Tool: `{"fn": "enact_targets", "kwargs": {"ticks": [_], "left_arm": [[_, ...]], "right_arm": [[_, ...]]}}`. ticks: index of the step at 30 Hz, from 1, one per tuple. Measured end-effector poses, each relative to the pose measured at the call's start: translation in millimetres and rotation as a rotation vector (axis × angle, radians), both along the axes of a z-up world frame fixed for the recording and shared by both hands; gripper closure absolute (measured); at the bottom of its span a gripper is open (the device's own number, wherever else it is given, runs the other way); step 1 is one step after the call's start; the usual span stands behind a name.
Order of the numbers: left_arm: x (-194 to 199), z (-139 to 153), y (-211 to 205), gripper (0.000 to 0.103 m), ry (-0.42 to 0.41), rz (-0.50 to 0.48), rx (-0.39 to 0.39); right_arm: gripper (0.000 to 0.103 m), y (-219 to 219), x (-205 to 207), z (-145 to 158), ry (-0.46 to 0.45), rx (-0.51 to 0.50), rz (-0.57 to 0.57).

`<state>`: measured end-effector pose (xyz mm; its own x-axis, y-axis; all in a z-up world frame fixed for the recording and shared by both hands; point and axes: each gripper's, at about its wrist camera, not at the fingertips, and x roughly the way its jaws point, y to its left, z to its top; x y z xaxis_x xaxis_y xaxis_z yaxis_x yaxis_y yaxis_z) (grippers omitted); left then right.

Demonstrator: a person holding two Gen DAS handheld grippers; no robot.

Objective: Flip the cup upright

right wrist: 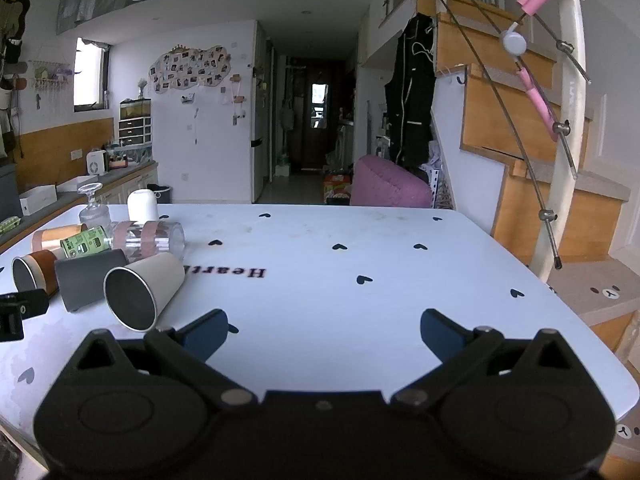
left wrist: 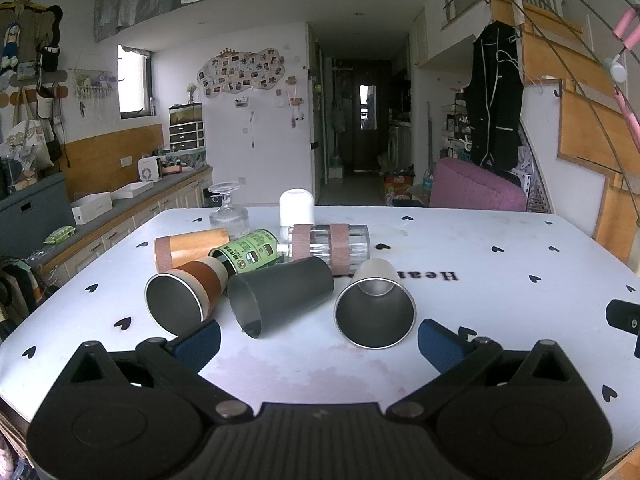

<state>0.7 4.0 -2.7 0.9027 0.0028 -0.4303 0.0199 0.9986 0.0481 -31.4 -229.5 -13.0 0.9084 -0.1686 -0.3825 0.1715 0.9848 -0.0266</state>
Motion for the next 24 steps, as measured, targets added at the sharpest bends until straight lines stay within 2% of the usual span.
{"fn": "enact_targets", "kwargs": {"ticks": [24], "left_arm": [[-0.5, -4.0, 1.3, 0.0, 0.005, 0.003, -0.001]], "right_arm": [[0.0, 7.2, 0.5, -5.9, 0.004, 0.001, 0.0]]}}
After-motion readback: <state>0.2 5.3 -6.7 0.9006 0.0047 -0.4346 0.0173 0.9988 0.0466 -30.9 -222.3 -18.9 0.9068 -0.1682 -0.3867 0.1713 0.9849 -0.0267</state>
